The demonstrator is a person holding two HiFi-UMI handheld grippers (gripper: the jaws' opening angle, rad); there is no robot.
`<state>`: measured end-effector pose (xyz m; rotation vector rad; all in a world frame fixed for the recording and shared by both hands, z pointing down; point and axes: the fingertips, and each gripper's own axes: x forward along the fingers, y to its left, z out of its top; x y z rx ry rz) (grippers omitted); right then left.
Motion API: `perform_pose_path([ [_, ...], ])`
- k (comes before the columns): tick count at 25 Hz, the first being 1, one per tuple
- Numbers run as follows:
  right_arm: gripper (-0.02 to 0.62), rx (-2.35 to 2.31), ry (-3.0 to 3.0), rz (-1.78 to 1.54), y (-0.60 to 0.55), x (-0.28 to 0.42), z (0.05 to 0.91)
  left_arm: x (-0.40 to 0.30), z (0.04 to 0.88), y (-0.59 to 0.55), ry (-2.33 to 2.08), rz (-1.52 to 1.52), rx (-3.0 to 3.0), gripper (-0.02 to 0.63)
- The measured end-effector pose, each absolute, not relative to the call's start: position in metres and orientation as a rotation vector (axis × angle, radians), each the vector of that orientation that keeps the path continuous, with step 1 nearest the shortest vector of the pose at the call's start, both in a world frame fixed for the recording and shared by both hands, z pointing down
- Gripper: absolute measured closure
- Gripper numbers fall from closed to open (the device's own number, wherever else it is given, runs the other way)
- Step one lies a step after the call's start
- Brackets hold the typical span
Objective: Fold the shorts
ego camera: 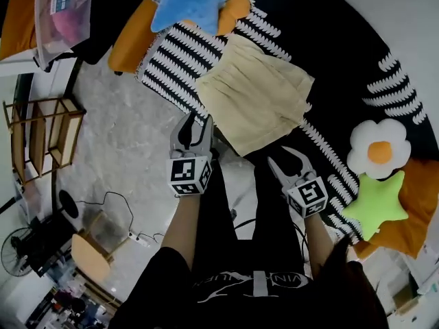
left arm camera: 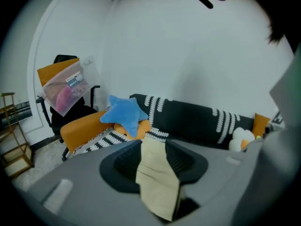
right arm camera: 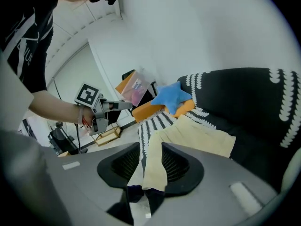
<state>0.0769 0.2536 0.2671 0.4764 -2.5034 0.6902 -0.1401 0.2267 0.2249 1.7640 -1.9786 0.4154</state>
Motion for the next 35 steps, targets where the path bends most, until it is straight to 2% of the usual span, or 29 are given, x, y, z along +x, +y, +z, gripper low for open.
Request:
perform_pose_path([
  [16,0.437,0.875,-2.310,0.779,0.304,-0.001,0.410,-0.241,0.425,0.187,-1.634,0.678,1.841,0.606],
  [23,0.410,0.855,-2.230,0.597,0.323,-0.017,0.454,-0.261,0.475,0.177,-1.569,0.675,1.803,0.606],
  [35,0.391,0.753,-2.099,0.300,0.341,-0.017,0.503,-0.253,0.519,0.166,-1.514,0.663,1.710,0.606],
])
